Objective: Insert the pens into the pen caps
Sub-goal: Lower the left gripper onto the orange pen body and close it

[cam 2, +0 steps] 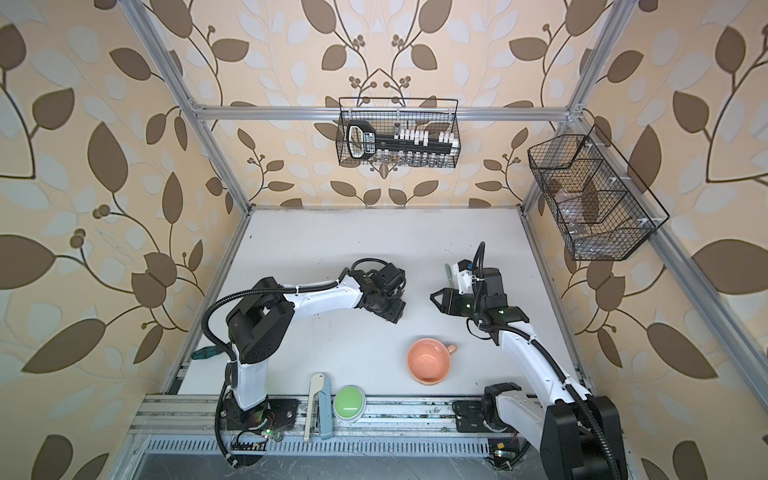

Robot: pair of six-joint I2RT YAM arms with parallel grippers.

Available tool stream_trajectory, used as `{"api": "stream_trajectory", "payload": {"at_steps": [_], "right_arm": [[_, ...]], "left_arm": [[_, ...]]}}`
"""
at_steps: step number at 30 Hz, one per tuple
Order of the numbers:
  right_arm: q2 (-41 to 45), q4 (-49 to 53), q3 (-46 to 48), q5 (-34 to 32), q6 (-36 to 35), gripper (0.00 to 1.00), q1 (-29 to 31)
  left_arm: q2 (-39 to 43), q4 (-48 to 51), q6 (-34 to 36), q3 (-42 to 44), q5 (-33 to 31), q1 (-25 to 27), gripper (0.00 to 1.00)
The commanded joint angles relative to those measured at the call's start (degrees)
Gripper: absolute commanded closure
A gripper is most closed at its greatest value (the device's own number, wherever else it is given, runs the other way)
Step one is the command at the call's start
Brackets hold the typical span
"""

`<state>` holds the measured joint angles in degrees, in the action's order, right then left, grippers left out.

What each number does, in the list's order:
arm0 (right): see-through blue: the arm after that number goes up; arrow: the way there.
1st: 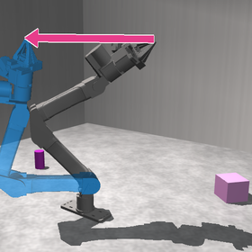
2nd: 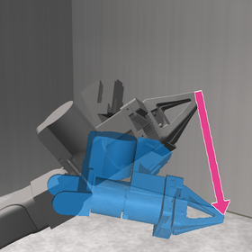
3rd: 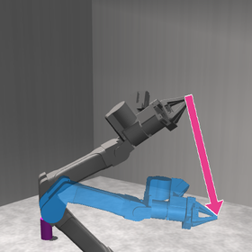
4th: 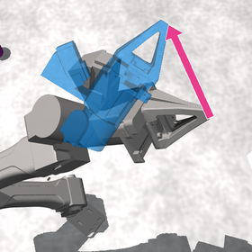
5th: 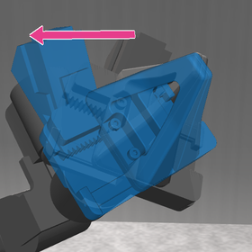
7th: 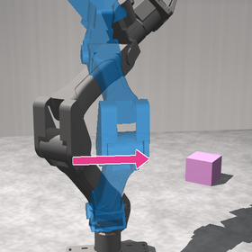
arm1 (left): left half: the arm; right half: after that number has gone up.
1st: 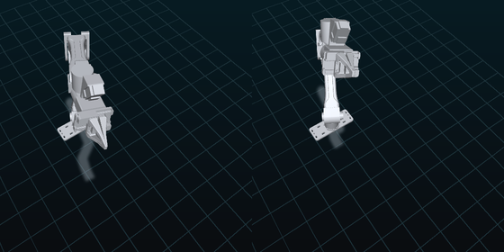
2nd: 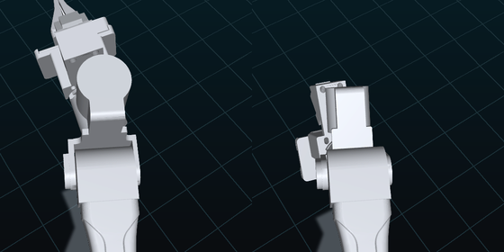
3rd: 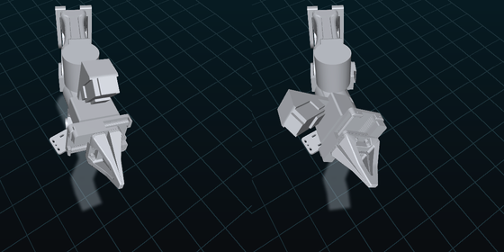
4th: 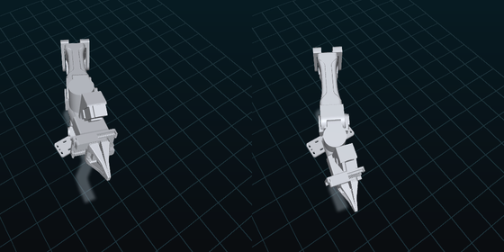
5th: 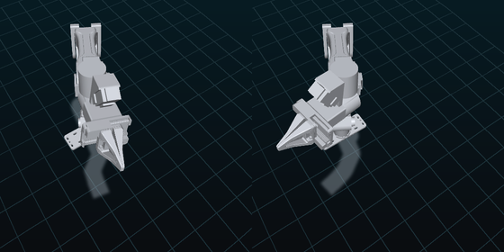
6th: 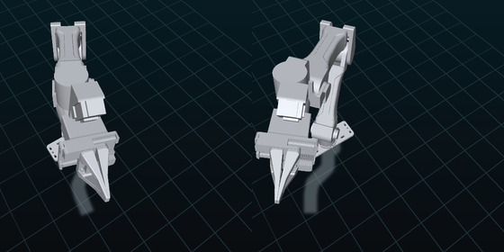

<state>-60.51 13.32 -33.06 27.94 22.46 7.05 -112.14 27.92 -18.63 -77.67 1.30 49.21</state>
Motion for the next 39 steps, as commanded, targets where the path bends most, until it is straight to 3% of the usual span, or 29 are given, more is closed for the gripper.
{"api": "stream_trajectory", "payload": {"at_steps": [1, 28, 39], "right_arm": [[0.2, -2.3, 1.1, 1.6, 1.1, 0.48, -0.2], [0.9, -2.6, 1.0, 0.9, 2.0, 0.48, -0.1], [1.5, -1.6, 1.0, 0.4, 1.9, 0.48, -0.1]], "left_arm": [[-0.8, 1.7, -1.1, -2.0, -0.4, 0.6, 0.38], [-3.9, 4.6, 0.3, -4.6, -2.4, 1.2, 0.57], [-3.7, -1.2, 1.1, -0.7, -0.1, 1.2, 0.79]]}}
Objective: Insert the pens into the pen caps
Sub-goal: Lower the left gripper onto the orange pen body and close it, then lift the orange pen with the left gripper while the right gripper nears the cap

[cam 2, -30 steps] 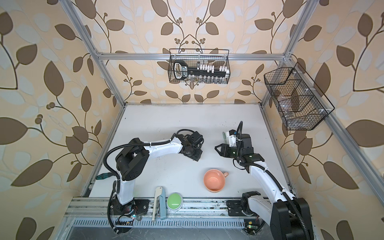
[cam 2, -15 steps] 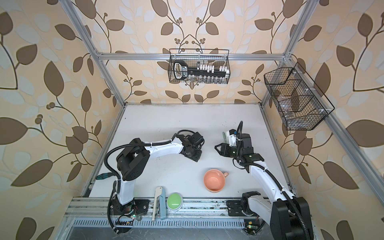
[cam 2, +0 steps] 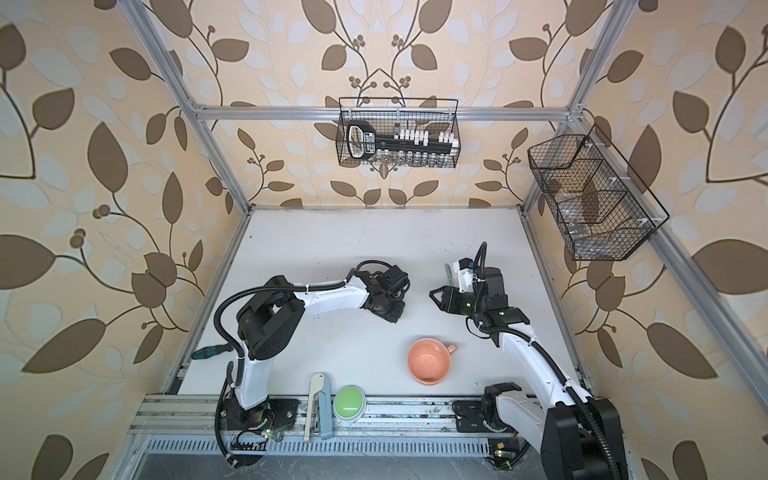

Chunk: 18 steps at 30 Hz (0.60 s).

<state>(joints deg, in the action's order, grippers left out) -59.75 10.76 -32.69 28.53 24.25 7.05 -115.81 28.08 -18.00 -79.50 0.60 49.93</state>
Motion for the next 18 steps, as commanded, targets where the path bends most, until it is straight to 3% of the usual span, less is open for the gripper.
{"api": "stream_trajectory", "payload": {"at_steps": [1, 11, 18], "right_arm": [[0.8, 0.9, 0.7, -0.2, 0.2, 0.48, -0.2], [0.0, -0.5, 1.5, -1.0, 1.6, 0.48, 1.3], [-3.6, -7.7, 2.8, -4.1, 6.5, 0.48, 8.9]], "left_arm": [[0.3, -1.9, 0.5, 1.5, 0.8, 0.4, 0.81], [7.4, -9.9, 2.4, 7.1, 3.2, 0.4, 0.92], [11.7, -12.8, 2.4, 8.9, 2.8, 0.3, 0.94]]}}
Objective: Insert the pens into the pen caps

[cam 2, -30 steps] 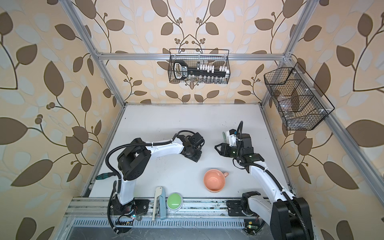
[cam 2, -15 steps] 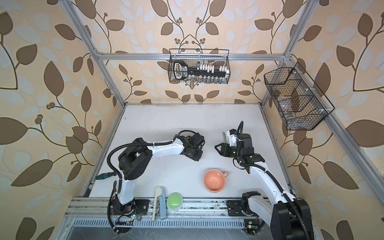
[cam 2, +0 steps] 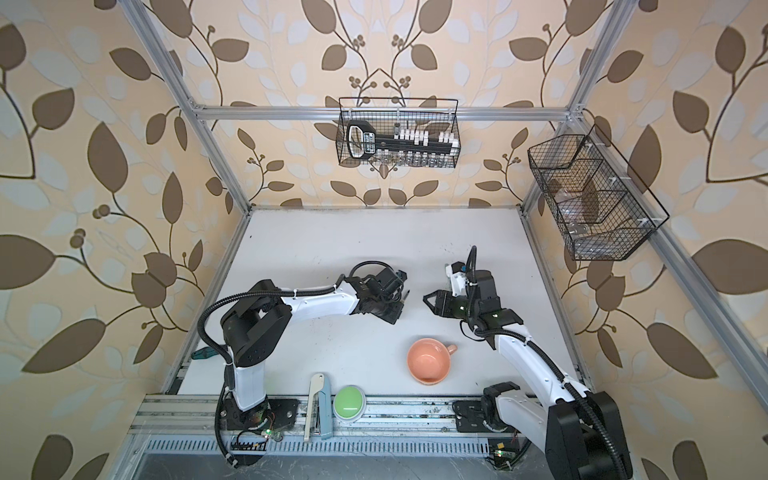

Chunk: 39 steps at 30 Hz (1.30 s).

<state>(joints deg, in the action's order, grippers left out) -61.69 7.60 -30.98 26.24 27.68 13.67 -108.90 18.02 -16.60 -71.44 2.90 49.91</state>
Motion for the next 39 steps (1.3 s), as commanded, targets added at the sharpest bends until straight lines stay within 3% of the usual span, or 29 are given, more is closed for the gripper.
{"api": "stream_trajectory", "payload": {"at_steps": [1, 11, 14, 15, 16, 17, 21, 24, 26, 27, 30, 36, 39], "right_arm": [[-2.5, -5.9, 1.3, -2.1, 3.8, 0.48, 3.4], [-12.0, -19.7, 0.7, -1.2, 10.0, 0.47, 6.0], [-14.1, -17.1, -1.4, -2.4, 8.9, 0.48, 5.8], [-14.4, -15.0, -2.5, -2.9, 7.5, 0.47, 5.3], [-14.1, -13.7, -2.9, -3.6, 6.7, 0.48, 4.5], [-13.4, -13.2, -3.0, -4.1, 6.2, 0.47, 3.8], [-10.0, -8.5, -4.4, -6.7, 3.7, 0.47, 0.8], [-7.7, -4.6, -5.5, -10.9, 1.4, 0.47, 0.3], [-6.2, -4.3, -5.3, -10.9, 1.1, 0.47, -0.3], [-5.4, -4.3, -4.9, -10.4, 1.1, 0.47, -0.4], [-2.6, -3.2, -4.1, -10.3, 0.5, 0.46, -0.5], [1.9, -3.8, -0.7, -9.9, 0.7, 0.45, -0.6], [2.4, -4.4, 0.6, -8.2, 1.2, 0.45, -0.5]], "left_arm": [[5.4, -3.2, 1.0, 1.1, 0.9, 0.4, 0.94], [10.1, -6.5, 0.8, 5.6, 2.9, 0.4, 0.94], [10.8, -6.7, 0.8, 6.1, 2.5, 0.4, 0.92], [10.7, -6.2, 0.8, 6.0, 1.4, 0.4, 0.85], [10.5, -5.5, 0.7, 5.6, -0.1, 0.4, 0.67], [10.3, -4.5, 0.6, 5.1, -1.5, 0.3, 0.58], [10.4, 0.1, 0.7, 0.9, -7.6, -0.8, 0.42], [9.5, 2.5, 2.6, -4.5, -12.3, -4.6, 0.34], [8.4, 2.3, 4.5, -7.0, -16.9, -8.3, 0.3], [7.5, 3.1, 4.3, -9.0, -17.3, -11.1, 0.25], [4.0, 6.2, 2.8, -15.2, -17.4, -18.4, 0.24], [-4.7, 9.9, 6.9, -21.7, -26.4, -27.3, 0.09], [-9.5, 12.6, 3.0, -24.6, -24.2, -36.3, 0.03]]}}
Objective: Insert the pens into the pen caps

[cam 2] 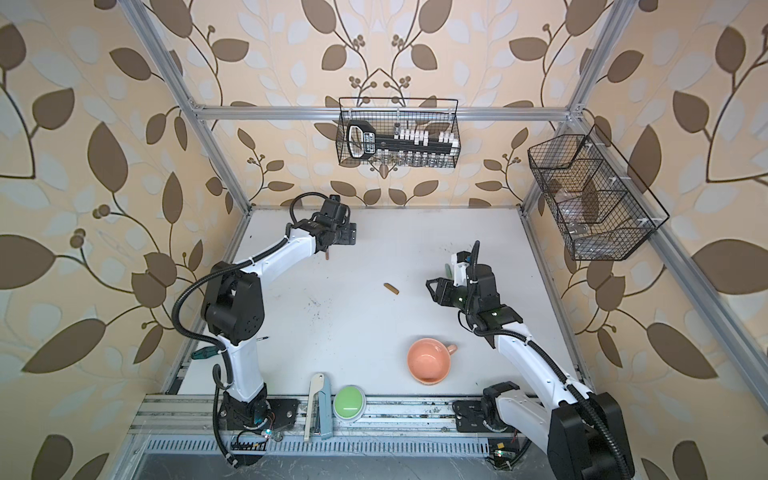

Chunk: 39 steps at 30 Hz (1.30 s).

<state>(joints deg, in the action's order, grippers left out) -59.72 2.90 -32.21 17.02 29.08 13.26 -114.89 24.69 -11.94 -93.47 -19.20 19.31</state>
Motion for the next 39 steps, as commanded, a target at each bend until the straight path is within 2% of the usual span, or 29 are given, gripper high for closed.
{"api": "stream_trajectory", "payload": {"at_steps": [1, 3, 4, 9, 10, 16, 20, 28, 33, 39], "right_arm": [[0.4, 0.6, 2.1, 1.1, -0.2, 0.45, -0.1], [0.6, 0.9, 2.8, 1.0, -0.4, 0.45, -0.2], [0.7, 1.4, 2.9, 0.8, -0.7, 0.45, -0.2], [1.4, 2.2, 3.5, 0.8, -1.2, 0.44, -0.8], [1.5, 2.3, 3.5, 0.9, -1.2, 0.44, -1.0], [1.8, 2.0, 3.7, 1.6, -0.8, 0.44, -1.3], [2.1, 1.0, 4.3, 2.0, -0.1, 0.44, -1.3], [2.5, 1.3, 4.7, 2.4, -0.3, 0.44, -1.5], [1.8, -0.1, 5.4, 2.9, 0.3, 0.44, -1.6], [1.8, -0.4, 5.4, 3.4, 0.4, 0.44, -1.6]], "left_arm": [[-4.9, 6.8, -3.3, -3.3, 1.2, -8.7, 0.04], [-5.9, 6.4, -5.0, -2.6, 6.8, -12.6, 0.07], [-5.9, 5.9, -5.6, -1.5, 7.7, -13.6, 0.07], [-7.0, 6.9, -7.0, 2.1, 2.8, -14.7, 0.06], [-7.5, 8.6, -7.7, 1.3, 4.7, -15.6, 0.07], [-5.8, 2.8, -10.2, 5.7, 14.0, -19.5, 0.1], [-8.2, 6.4, -11.6, 3.8, 14.7, -20.4, 0.15], [-9.1, 7.8, -12.9, 2.9, 15.6, -23.4, 0.17], [-9.5, 7.9, -13.9, 2.5, 15.1, -24.1, 0.29], [-11.9, 10.3, -13.2, -1.1, 15.4, -24.3, 0.57]]}}
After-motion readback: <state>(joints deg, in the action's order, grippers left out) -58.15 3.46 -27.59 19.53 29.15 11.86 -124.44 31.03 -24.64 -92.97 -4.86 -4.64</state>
